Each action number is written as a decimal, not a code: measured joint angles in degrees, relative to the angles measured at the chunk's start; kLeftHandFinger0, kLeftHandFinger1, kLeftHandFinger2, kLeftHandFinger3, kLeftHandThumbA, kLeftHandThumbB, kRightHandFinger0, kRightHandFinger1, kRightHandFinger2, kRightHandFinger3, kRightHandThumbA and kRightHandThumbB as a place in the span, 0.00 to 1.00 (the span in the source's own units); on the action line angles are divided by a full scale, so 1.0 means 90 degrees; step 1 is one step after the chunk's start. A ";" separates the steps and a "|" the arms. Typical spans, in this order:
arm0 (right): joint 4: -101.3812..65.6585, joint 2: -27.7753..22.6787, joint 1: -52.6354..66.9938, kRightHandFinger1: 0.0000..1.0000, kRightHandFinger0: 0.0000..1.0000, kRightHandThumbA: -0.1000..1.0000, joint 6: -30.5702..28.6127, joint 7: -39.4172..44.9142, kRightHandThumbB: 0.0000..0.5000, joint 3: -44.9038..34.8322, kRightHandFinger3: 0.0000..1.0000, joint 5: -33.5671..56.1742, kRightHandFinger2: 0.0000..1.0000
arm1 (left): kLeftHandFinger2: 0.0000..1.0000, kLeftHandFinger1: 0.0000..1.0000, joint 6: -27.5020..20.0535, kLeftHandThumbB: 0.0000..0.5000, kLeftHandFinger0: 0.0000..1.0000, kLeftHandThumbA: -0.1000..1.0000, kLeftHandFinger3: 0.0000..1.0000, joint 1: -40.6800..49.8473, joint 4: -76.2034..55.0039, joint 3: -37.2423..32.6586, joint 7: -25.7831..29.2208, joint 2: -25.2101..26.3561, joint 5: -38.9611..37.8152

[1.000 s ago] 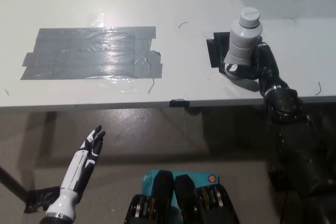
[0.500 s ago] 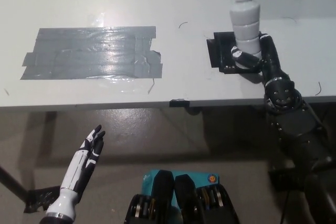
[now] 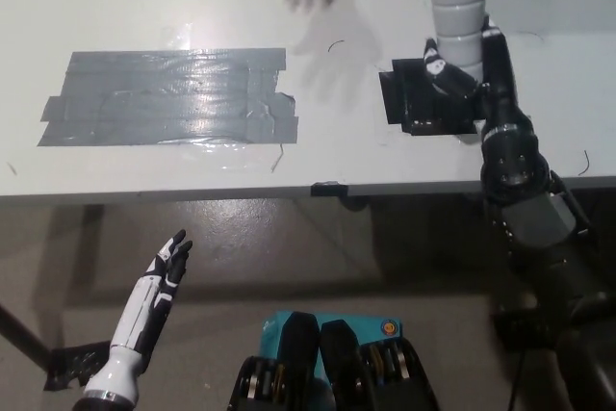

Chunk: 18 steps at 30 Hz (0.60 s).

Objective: A white bottle is kept in the middle of the desk infront of the robot and the robot picks it up with its right hand and passes it to a person

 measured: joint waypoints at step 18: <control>0.0486 0.0596 -0.0718 0.42 0.00 0.00 0.0423 0.0199 0.31 0.0496 0.85 -0.0222 0.79 | 1.00 1.00 0.0011 0.31 1.00 0.98 1.00 -0.0050 -0.0064 -0.0001 -0.0002 0.0000 -0.0001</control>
